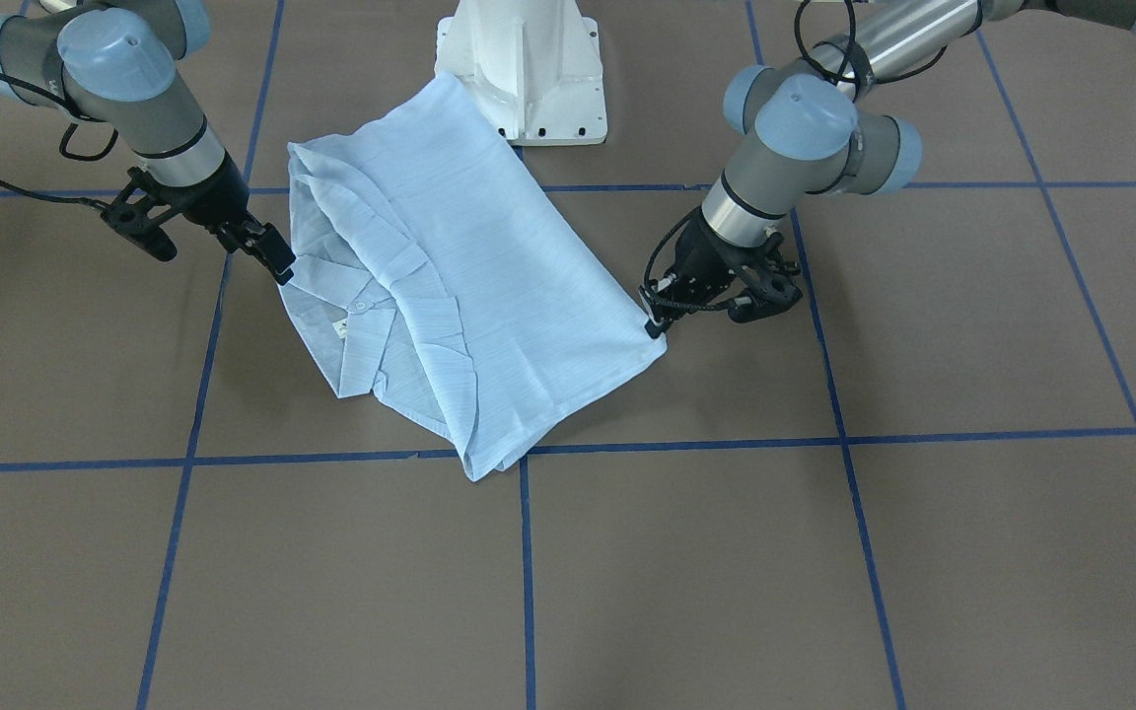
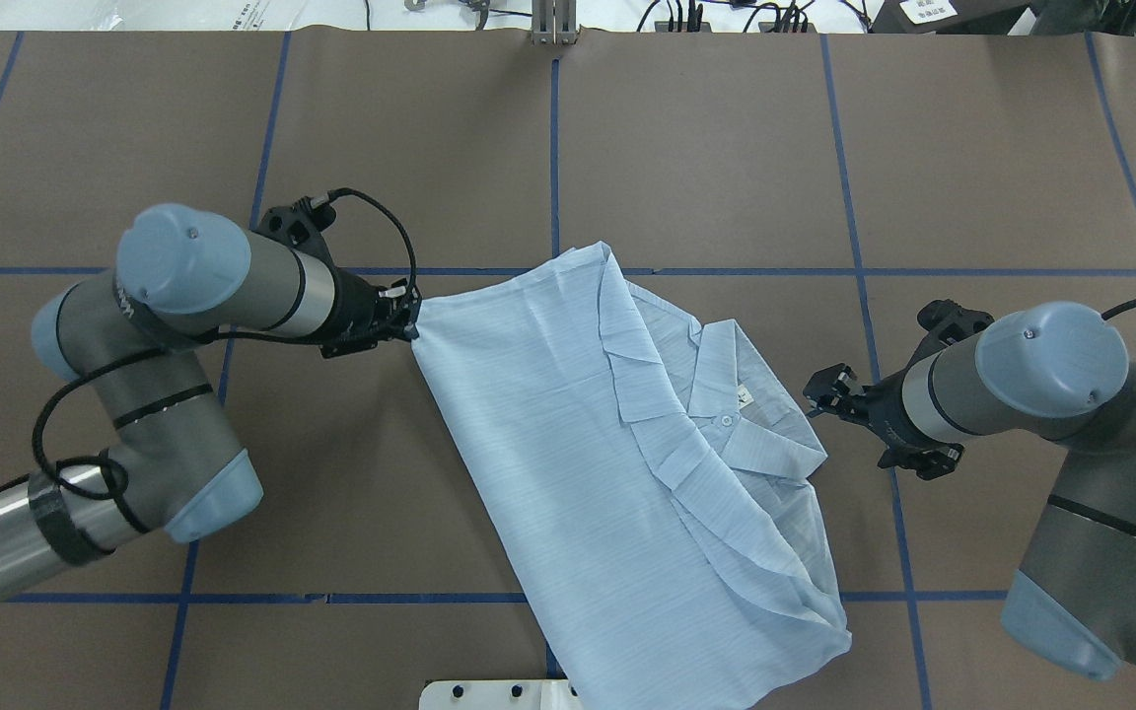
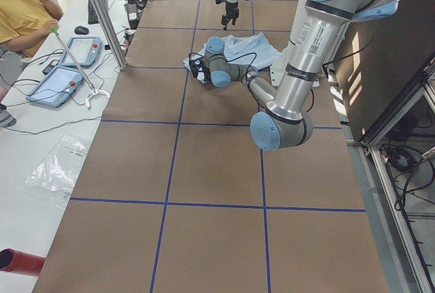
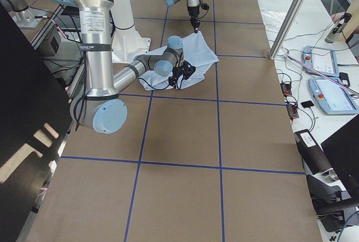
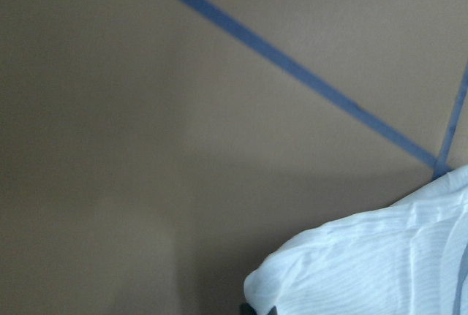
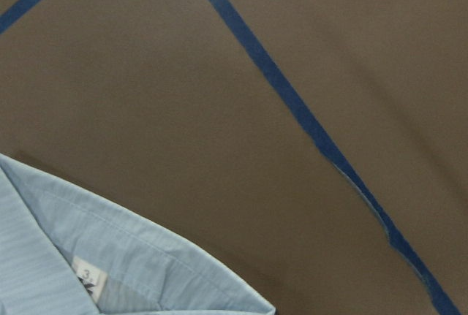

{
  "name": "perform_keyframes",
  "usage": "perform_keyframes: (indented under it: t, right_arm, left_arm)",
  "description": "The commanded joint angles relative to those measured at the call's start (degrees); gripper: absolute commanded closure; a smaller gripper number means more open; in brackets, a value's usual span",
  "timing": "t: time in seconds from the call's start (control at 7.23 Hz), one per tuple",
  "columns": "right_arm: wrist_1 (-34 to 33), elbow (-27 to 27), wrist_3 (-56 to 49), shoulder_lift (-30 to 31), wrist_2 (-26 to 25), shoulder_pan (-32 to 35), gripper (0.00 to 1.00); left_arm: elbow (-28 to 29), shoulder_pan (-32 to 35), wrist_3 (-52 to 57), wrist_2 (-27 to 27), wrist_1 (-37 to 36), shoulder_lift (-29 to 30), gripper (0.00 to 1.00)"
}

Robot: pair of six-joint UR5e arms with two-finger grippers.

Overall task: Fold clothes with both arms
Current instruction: 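Pull the shirt corner away from the robot with left gripper while right holds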

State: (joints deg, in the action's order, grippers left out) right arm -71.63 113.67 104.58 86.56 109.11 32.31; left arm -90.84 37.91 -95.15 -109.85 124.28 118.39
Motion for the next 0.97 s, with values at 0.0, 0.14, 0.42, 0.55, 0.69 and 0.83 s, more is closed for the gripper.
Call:
perform_keyframes:
  t: [0.0,0.14,0.42,0.55,0.69,0.83]
  right_arm:
    - [0.0,0.06,0.1,-0.69,-0.04,-0.06,0.0]
    - [0.0,0.06,0.19,-2.09,-0.73,0.03,0.0]
    - [-0.09,0.06,0.36,-4.19,-7.65,-1.2,0.0]
    - [-0.79,0.06,0.45,-5.34,-8.38,-1.55,0.0]
    - [-2.19,-0.28,0.45,-7.79,-8.47,-2.33,0.0]
    - [-5.51,-0.2,0.71,-11.38,-8.91,-3.56,0.0]
  left_arm:
    - [13.43,5.49,4.0,0.16,2.35,10.32,1.0]
    - [19.33,7.6,4.1,0.16,8.64,12.54,1.0]
    - [24.22,7.79,5.68,0.51,12.48,14.75,0.96]
    - [24.22,7.79,6.73,0.86,12.39,14.76,0.67]
    - [24.05,7.88,10.3,0.86,12.13,14.67,0.4]
    - [22.83,8.75,10.51,0.43,11.78,13.46,0.4]
